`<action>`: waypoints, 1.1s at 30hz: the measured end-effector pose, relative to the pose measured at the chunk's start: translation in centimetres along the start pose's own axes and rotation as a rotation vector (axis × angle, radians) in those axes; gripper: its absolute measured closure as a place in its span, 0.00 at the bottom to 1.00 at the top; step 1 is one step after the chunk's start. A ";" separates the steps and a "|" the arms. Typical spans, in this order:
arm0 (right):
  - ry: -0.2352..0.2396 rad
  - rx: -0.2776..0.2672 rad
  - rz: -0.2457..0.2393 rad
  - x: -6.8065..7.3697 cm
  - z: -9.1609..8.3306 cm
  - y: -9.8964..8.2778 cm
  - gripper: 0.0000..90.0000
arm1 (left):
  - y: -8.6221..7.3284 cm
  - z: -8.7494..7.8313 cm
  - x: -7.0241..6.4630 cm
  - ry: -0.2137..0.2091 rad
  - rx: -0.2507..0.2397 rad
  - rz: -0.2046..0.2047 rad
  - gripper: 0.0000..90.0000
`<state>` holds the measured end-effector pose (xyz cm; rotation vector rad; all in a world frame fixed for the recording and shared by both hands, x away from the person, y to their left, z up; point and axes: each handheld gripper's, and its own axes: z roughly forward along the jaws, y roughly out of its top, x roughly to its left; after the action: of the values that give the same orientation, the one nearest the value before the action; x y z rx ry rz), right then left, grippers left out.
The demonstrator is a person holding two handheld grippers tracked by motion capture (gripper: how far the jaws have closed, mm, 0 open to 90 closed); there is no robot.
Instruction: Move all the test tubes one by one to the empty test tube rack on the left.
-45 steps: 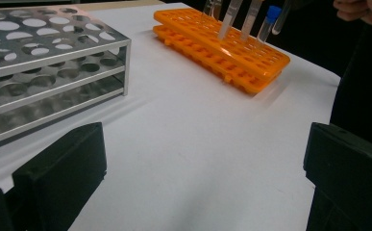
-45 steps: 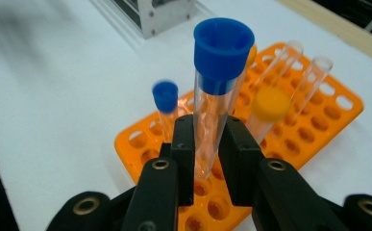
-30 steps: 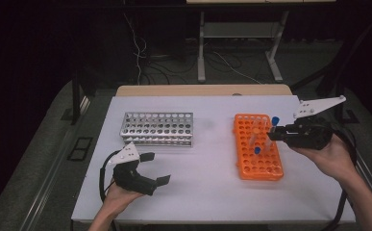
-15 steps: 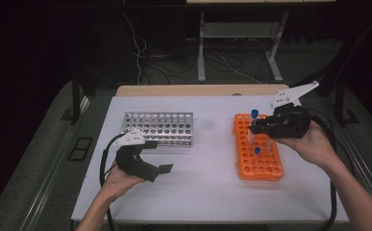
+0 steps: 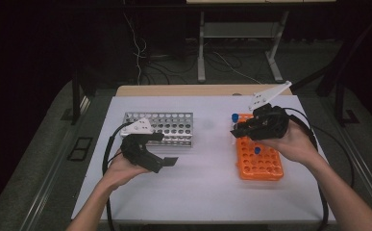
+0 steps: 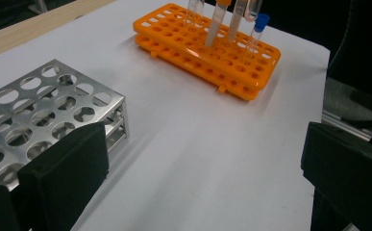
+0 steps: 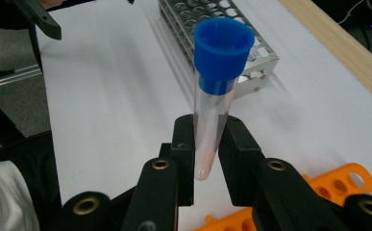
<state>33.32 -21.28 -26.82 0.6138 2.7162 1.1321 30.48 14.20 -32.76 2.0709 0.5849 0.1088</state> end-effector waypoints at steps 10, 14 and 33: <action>0.056 0.024 -0.026 0.8 2.6 1.0 0.85 | 2.2 0.7 0.3 -0.020 0.059 0.039 0.03; 0.071 0.029 -0.033 1.0 3.5 1.2 0.85 | 3.2 0.8 0.4 -0.032 0.071 0.051 0.05; 0.127 0.047 -0.057 1.4 7.6 2.1 0.85 | 8.8 3.6 1.2 -0.128 0.214 0.182 0.35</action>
<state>34.84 -14.42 -30.73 0.4823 2.8538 1.1337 35.78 8.09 -27.66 2.3176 0.3410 0.0194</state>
